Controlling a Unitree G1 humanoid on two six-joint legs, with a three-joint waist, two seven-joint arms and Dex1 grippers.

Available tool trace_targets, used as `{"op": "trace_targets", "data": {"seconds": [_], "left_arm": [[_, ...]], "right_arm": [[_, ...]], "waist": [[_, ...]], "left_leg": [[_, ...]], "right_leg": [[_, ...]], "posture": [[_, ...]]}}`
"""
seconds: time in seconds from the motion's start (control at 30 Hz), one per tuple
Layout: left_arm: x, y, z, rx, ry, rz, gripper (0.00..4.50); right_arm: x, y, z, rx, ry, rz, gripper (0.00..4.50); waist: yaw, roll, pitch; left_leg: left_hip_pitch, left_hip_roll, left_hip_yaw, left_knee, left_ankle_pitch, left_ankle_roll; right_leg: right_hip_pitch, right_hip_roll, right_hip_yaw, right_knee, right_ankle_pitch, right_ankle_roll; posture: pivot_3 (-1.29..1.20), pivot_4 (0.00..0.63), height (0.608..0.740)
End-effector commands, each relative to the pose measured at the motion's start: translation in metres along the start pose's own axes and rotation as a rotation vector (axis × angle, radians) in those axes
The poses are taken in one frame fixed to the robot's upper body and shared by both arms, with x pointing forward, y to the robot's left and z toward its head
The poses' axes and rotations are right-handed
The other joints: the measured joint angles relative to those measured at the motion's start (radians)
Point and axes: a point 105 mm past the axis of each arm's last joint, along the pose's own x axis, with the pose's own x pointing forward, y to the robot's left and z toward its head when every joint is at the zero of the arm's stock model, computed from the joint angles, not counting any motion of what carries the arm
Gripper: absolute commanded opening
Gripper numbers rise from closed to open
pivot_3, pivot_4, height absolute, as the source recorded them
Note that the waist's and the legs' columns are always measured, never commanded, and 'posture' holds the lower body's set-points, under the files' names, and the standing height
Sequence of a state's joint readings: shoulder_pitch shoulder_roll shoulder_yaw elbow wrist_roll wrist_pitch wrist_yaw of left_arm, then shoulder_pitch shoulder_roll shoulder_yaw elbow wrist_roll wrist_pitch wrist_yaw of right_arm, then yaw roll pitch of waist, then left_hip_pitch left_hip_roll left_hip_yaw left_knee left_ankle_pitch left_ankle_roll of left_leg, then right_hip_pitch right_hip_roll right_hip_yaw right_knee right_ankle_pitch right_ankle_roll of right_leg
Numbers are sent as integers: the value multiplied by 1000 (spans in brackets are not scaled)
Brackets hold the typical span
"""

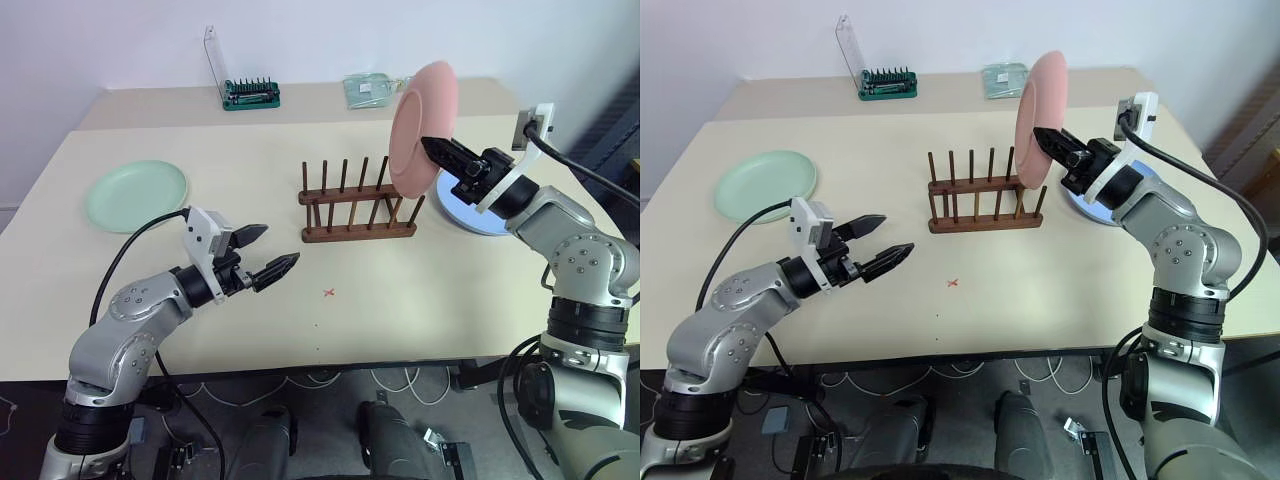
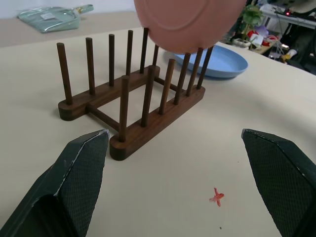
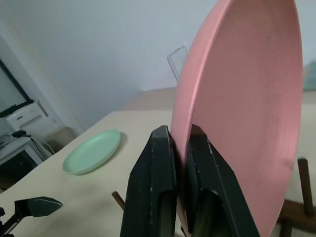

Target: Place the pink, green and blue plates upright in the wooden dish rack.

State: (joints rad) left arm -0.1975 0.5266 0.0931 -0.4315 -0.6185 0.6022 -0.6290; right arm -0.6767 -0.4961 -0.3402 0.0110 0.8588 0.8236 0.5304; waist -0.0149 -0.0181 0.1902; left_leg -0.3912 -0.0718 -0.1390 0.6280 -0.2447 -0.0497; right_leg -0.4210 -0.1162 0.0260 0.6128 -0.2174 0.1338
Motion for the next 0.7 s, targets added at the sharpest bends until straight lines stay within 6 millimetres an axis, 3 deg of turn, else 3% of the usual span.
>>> {"op": "trace_targets", "data": {"seconds": [0.03, 0.27, 0.4, 0.57, 0.63, 0.7], "left_arm": [[1, -1, 8, 33, -24, -3, 4429], [0, 0, 7, 37, -21, 8, 4429], [-2, 0, 5, 37, -18, 14, 4500], [-2, 1, 5, 38, -18, 20, 4500], [-2, 3, 5, 36, -22, 30, 4500], [-3, 9, 6, 31, -29, 59, 4500]], "right_arm": [[1, 2, 12, -17, -30, 21, 0], [2, -11, 1, 33, 5, 5, 0], [2, -11, 0, 29, 8, 5, 1407], [0, -22, 18, -81, -69, -71, 3928], [-4, -28, 31, -162, -110, -124, 3928], [-10, -26, 59, -327, -175, -182, 3928]], "waist": [[0, 0, 0], [0, 0, 0], [-1, 0, 0], [0, 0, 0], [0, 0, 0], [1, 1, 0]], "left_leg": [[0, 0, 0, 0, 0, 0], [0, 0, 0, 0, 0, 0], [0, 0, 0, 0, 0, 0], [0, 0, 0, 0, 0, 0], [0, 0, 0, 0, 0, 0], [0, 0, 0, 0, 0, 0]], "right_leg": [[0, 0, 0, 0, 0, 0], [0, 0, 0, 0, 0, 0], [0, 0, 0, 0, 0, 0], [0, 0, 0, 0, 0, 0], [0, 0, 0, 0, 0, 0], [0, 0, 0, 0, 0, 0]], "posture": [[0, 150, 740], [0, 150, 740], [0, 150, 740], [0, 150, 740], [0, 150, 740], [0, 150, 740]]}}
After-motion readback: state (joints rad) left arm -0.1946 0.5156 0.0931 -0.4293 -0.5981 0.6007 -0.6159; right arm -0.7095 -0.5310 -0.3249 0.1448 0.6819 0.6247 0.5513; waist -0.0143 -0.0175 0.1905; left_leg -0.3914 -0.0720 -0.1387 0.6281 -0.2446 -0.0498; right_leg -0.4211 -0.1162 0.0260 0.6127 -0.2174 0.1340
